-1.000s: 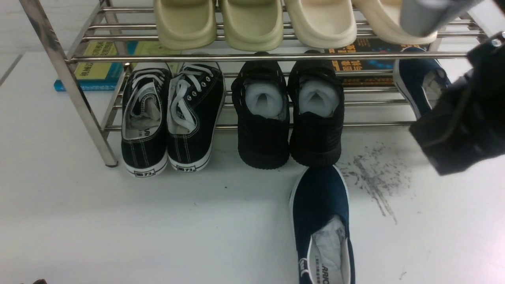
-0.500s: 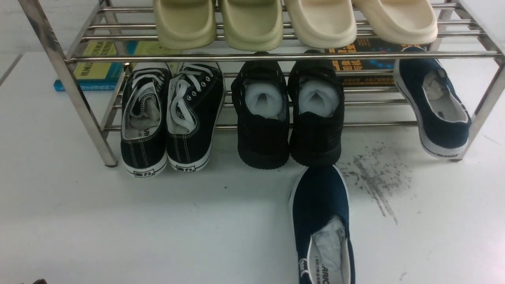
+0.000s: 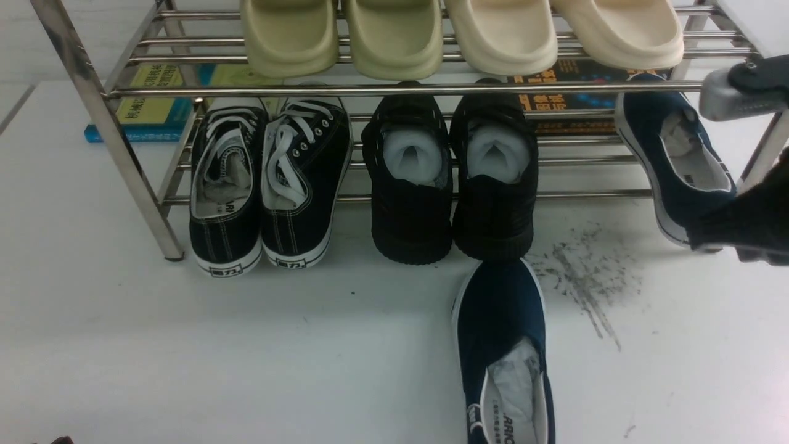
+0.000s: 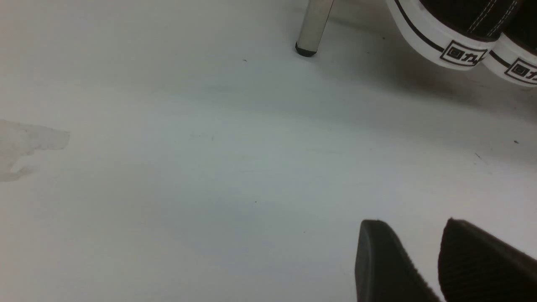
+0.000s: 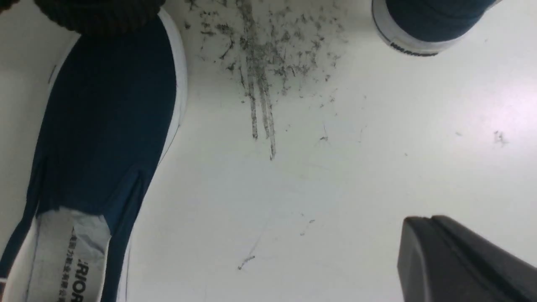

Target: Take the shoes off the shelf with your hand on the white table.

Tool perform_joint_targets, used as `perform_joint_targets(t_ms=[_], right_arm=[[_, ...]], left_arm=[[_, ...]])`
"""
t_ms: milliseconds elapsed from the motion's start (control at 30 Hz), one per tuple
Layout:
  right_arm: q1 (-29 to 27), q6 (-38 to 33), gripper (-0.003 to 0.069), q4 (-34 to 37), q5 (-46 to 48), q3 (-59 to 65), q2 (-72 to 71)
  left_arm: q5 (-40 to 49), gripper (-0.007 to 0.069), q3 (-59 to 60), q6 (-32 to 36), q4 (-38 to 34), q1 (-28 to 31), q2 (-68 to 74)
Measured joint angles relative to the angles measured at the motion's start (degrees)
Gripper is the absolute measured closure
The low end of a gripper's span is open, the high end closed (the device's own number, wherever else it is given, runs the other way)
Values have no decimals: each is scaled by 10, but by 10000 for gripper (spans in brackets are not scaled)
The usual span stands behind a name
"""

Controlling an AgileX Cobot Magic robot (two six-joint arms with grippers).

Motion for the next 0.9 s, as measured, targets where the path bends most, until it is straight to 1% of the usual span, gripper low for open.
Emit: perform_joint_targets(t_ms=[33, 100, 133, 167, 233, 367, 467, 500, 533, 567, 600, 667, 700, 767, 900], right_arm=[[-5, -8, 673, 9, -2, -4, 7], [-59, -53, 672, 49, -14, -35, 52], [-68, -64, 671, 57, -17, -44, 65], [-73, -66, 671, 58, -18, -46, 68], [-97, -94, 661, 58, -29, -77, 106], [-103, -112, 636, 43, -51, -92, 134], [-104, -124, 560, 20, -86, -95, 161], [-104, -126, 527, 14, -96, -95, 168], [-104, -128, 473, 5, -109, -95, 175], [-104, -128, 466, 4, -111, -95, 176], [-104, -128, 398, -7, -125, -95, 184], [-104, -128, 341, -18, -136, -95, 189], [-104, -128, 282, -29, -147, -95, 194], [-104, -128, 226, -37, -157, -95, 199], [-104, -128, 186, -42, -177, -96, 212]], left_arm=[[0, 384, 0, 0, 0, 0, 0], [0, 384, 0, 0, 0, 0, 0], [0, 384, 0, 0, 0, 0, 0], [0, 384, 0, 0, 0, 0, 0], [0, 384, 0, 0, 0, 0, 0], [0, 384, 0, 0, 0, 0, 0], [0, 384, 0, 0, 0, 0, 0], [0, 384, 0, 0, 0, 0, 0], [0, 384, 0, 0, 0, 0, 0], [0, 384, 0, 0, 0, 0, 0], [0, 384, 0, 0, 0, 0, 0], [0, 384, 0, 0, 0, 0, 0], [0, 384, 0, 0, 0, 0, 0], [0, 384, 0, 0, 0, 0, 0], [0, 384, 0, 0, 0, 0, 0]])
